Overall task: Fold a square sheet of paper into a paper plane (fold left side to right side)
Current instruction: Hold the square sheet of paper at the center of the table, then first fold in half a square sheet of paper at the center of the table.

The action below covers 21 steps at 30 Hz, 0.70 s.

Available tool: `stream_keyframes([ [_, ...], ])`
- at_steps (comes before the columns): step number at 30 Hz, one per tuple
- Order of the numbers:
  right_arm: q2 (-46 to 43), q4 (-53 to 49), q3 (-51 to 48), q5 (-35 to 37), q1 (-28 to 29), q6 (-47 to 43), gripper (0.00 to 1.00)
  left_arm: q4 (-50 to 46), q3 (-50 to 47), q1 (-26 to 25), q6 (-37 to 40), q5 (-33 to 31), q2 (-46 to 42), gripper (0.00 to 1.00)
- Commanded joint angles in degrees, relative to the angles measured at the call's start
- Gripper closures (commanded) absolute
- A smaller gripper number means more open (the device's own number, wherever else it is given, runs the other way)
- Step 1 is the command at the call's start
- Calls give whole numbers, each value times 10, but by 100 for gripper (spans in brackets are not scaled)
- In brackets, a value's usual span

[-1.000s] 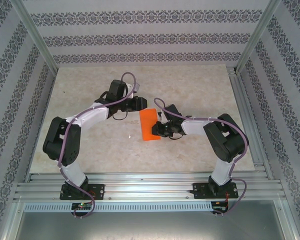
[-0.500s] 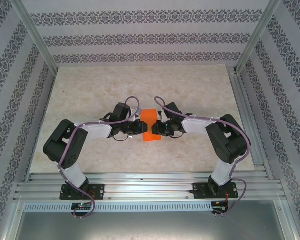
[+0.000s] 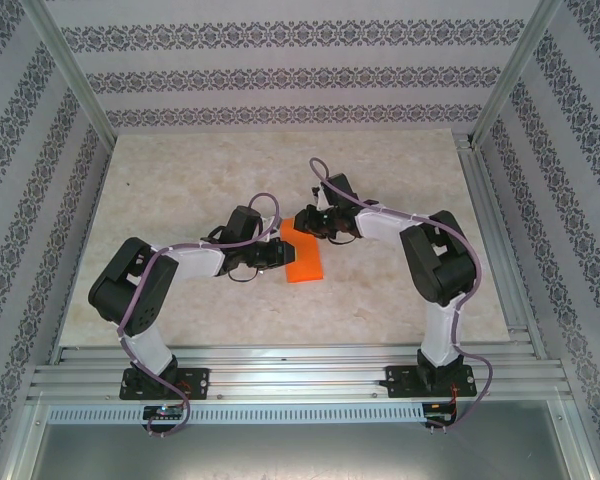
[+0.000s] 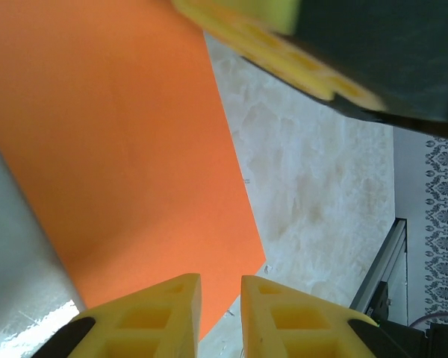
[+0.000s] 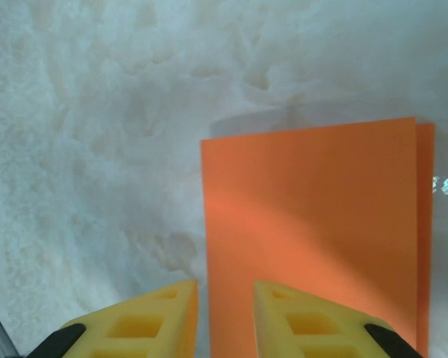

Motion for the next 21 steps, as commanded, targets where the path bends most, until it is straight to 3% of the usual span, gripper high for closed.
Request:
stream_keyframes([
  [1,31,-3,25,0,-3,6,74,17,-3,-7,8,-6,-2,78],
  [9,55,-13,19,7,-4,-8,74,32,29,-13,24,16,29,78],
  [21,55,-26,8,11,-3,-21,74,-3,56,-12,93,-26,63,81],
])
